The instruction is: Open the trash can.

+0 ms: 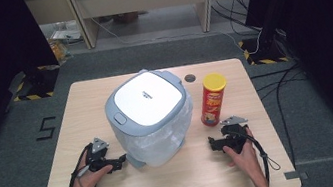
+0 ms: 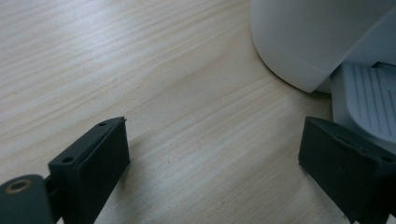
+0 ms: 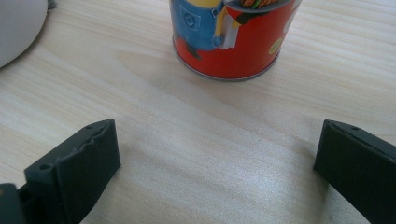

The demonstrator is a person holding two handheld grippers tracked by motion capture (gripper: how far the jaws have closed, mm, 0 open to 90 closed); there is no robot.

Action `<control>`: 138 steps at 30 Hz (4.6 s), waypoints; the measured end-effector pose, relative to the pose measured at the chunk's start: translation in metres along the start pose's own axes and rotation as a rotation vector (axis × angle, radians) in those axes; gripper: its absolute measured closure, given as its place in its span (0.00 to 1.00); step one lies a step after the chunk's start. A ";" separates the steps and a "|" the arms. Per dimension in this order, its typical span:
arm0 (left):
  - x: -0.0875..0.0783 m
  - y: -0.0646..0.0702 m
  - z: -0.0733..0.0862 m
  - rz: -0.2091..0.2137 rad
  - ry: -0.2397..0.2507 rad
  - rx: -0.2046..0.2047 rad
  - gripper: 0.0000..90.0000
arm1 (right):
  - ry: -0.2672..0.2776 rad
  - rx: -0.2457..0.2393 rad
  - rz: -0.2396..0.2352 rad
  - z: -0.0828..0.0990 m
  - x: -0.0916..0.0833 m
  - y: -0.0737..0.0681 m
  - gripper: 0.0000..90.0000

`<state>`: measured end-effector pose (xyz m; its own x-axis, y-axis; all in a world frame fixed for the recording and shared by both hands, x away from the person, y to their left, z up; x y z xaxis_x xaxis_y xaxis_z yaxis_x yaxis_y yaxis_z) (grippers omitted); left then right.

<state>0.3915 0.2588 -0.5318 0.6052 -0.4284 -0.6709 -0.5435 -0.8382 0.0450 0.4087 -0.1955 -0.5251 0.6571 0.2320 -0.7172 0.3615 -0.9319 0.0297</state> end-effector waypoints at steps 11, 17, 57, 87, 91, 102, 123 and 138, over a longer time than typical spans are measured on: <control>-0.009 -0.006 0.005 0.021 0.030 -0.026 0.17 | -0.001 -0.001 -0.004 0.000 0.000 0.000 0.00; -0.024 -0.003 0.005 0.041 0.077 -0.048 0.17 | 0.001 -0.005 -0.006 0.000 0.000 0.000 0.00; -0.011 0.035 -0.004 0.072 0.093 -0.065 0.06 | 0.142 -0.110 -0.159 -0.011 -0.034 -0.065 0.20; 0.000 0.040 -0.009 0.060 0.121 -0.093 0.00 | 0.251 -0.057 -0.171 -0.055 -0.007 -0.086 0.17; 0.002 0.043 -0.011 0.032 0.138 -0.081 0.00 | 0.252 -0.066 -0.155 -0.068 0.003 -0.086 0.20; 0.008 0.038 -0.016 -0.016 0.148 -0.094 0.00 | 0.248 -0.079 -0.156 -0.099 0.031 -0.091 0.24; 0.013 0.033 -0.016 -0.027 0.120 -0.114 0.00 | 0.187 -0.147 -0.168 -0.067 0.014 -0.099 0.22; 0.020 0.031 -0.018 -0.015 0.055 -0.118 0.00 | 0.228 -0.120 -0.144 -0.049 -0.012 -0.080 0.22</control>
<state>0.3973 0.2185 -0.5302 0.6455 -0.4302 -0.6310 -0.4637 -0.8773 0.1238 0.4045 -0.1097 -0.4850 0.7200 0.4287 -0.5457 0.5286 -0.8483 0.0309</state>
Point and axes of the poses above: each handheld gripper's, and its own axes: x roughly forward along the jaws, z roughly out of its underside, y roughly to its right, the point moved 1 cm from there along x, roughly forward along the jaws, and after that the axes turned 2 degrees about z, right-handed, at the moved point
